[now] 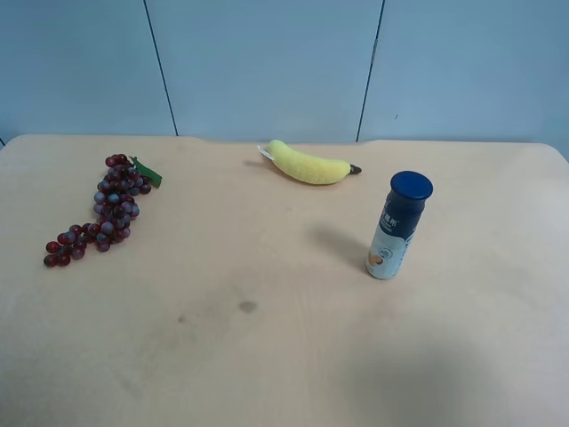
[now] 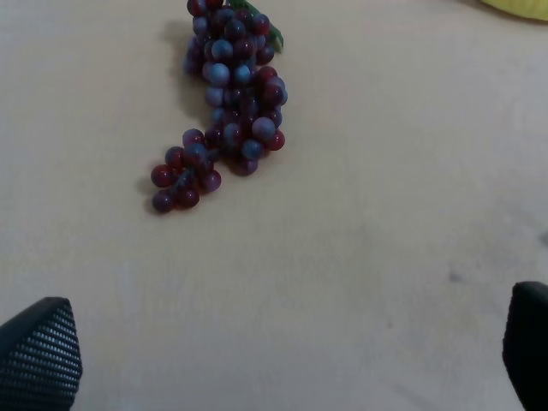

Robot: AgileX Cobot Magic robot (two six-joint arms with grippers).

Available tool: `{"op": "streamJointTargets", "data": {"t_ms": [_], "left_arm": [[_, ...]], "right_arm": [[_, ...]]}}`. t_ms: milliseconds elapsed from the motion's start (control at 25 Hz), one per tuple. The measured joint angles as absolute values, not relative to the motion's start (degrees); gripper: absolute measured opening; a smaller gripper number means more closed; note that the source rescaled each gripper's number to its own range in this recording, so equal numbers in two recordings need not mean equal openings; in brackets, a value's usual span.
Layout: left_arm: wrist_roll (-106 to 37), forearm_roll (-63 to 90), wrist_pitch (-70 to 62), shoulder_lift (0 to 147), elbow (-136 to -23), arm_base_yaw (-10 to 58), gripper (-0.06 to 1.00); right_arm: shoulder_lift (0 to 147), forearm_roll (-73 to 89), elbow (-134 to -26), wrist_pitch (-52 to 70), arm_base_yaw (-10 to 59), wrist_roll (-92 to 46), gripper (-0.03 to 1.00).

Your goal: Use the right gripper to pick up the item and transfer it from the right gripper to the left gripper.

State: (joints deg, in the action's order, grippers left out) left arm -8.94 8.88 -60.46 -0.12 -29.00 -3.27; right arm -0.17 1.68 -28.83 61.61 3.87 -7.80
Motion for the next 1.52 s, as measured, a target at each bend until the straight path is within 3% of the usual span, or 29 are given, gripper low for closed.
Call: {"op": "streamJointTargets", "data": {"t_ms": [720, 1000, 1520], "left_arm": [[-8.94, 8.88, -60.46, -0.12, -29.00, -3.27, 1.00], [-8.94, 8.88, -60.51, -0.12, -29.00, -3.27, 1.00], [-8.94, 8.88, -60.51, -0.12, -29.00, -3.27, 1.00]], "right_arm": [[2.02, 1.74, -31.42, 62.05, 3.87, -7.80, 1.00], [24.84, 1.69, -44.81, 63.08, 5.03, -7.80, 1.00], [70.63, 1.63, -66.37, 62.31, 19.65, -8.88, 1.00]]}}
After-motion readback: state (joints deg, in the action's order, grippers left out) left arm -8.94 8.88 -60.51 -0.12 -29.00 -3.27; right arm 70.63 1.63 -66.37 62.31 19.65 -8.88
